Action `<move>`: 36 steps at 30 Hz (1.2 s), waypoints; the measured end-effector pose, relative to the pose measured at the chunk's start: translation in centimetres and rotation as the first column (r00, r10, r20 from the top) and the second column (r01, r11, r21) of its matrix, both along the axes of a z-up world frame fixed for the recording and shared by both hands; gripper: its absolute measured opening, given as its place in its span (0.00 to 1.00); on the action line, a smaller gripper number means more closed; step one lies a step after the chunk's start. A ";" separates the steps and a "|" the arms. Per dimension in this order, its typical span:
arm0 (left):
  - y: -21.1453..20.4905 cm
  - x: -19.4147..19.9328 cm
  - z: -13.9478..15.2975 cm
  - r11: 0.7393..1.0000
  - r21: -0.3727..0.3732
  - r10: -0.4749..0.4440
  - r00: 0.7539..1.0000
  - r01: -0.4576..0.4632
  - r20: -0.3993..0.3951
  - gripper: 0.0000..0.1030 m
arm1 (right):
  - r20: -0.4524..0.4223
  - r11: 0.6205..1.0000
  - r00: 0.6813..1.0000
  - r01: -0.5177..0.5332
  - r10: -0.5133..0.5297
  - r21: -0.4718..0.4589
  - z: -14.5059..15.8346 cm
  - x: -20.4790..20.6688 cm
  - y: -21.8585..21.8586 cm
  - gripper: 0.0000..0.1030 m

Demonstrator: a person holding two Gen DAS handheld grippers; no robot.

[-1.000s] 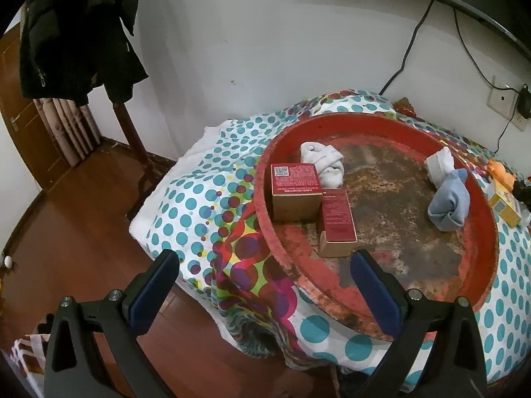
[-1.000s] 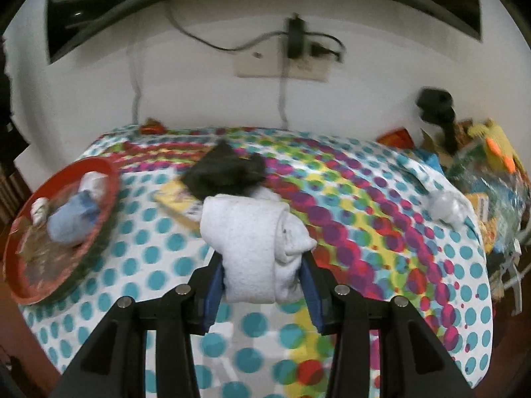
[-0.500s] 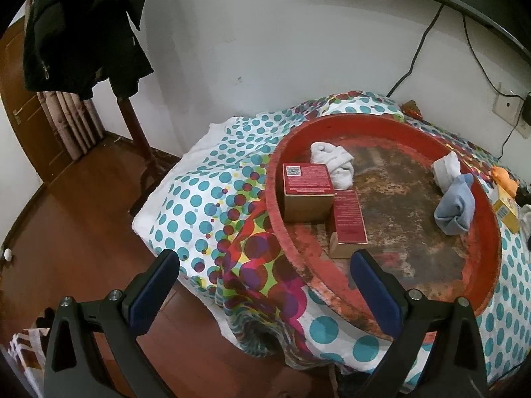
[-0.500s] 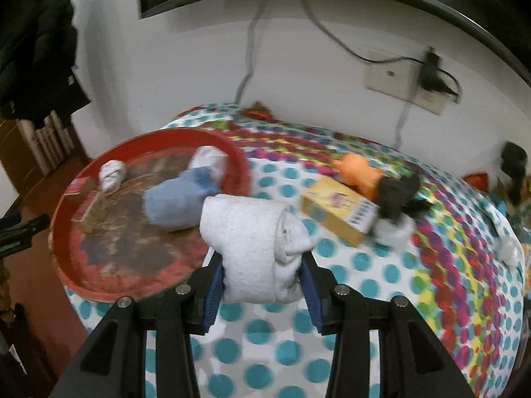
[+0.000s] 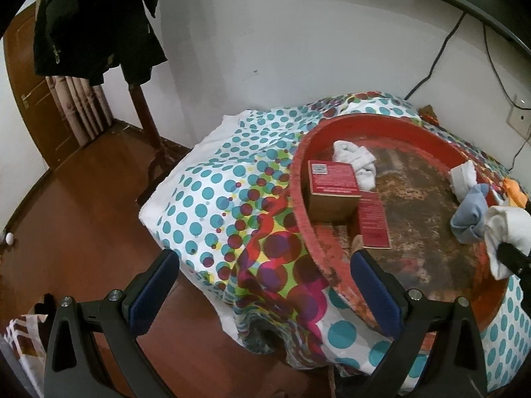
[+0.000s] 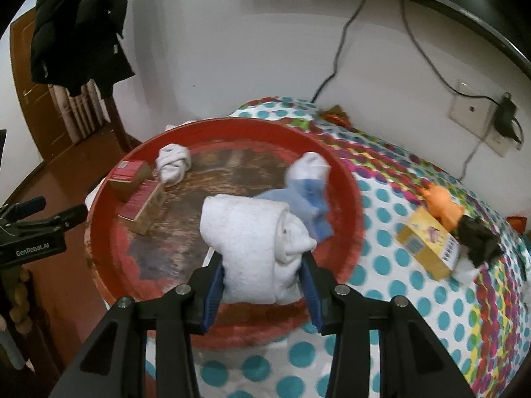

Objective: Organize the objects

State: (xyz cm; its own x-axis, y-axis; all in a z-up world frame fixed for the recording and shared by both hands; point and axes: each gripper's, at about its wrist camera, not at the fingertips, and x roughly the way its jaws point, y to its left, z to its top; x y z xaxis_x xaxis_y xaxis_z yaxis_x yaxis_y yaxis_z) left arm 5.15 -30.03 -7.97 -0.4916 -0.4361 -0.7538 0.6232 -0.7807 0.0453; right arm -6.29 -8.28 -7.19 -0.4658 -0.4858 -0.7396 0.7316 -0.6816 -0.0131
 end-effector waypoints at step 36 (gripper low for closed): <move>-0.5 -0.6 -1.7 0.999 0.041 0.000 1.000 0.000 0.021 1.00 | 0.036 0.999 0.999 -0.034 0.034 -0.012 -0.2 0.0 -1.0 0.62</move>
